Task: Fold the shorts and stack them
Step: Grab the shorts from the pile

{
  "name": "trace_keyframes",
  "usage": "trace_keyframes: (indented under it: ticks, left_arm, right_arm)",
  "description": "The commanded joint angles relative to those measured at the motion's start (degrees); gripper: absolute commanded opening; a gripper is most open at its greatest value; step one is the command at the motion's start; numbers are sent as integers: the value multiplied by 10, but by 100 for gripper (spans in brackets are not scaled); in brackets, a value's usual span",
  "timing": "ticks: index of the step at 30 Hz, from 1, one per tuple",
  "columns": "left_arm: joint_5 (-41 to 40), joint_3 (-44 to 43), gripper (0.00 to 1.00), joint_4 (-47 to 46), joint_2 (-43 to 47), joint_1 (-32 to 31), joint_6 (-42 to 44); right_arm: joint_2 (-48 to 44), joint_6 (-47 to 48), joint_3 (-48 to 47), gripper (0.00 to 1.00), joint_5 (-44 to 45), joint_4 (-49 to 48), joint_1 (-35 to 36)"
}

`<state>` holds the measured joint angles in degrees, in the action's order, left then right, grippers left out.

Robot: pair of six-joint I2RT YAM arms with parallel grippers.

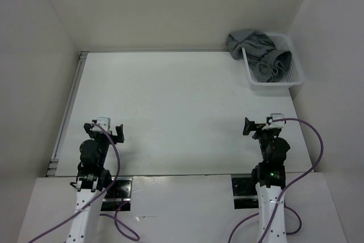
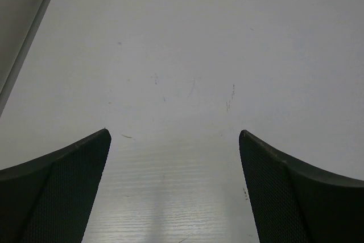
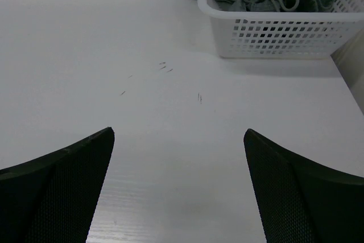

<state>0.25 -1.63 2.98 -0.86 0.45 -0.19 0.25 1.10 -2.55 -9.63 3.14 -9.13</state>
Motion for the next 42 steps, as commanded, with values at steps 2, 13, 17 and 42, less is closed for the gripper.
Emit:
trace_keyframes:
  ticks: [2, 13, 17, 42]
  left_arm:
    - [-3, 9, 100, -18, 14, -3, 2]
    - [357, -25, 100, 7, 14, -3, 2]
    - [412, 10, 100, -7, 14, -8, 2]
    - [179, -932, 100, 285, -1026, -128, 2]
  right_arm:
    - [-9, -4, 25, 99, 8, -30, 4]
    - [-9, 469, 15, 100, -401, -17, 4]
    - [-8, 934, 23, 100, -452, 12, 49]
    - [1201, -7, -1133, 100, 172, 265, -20]
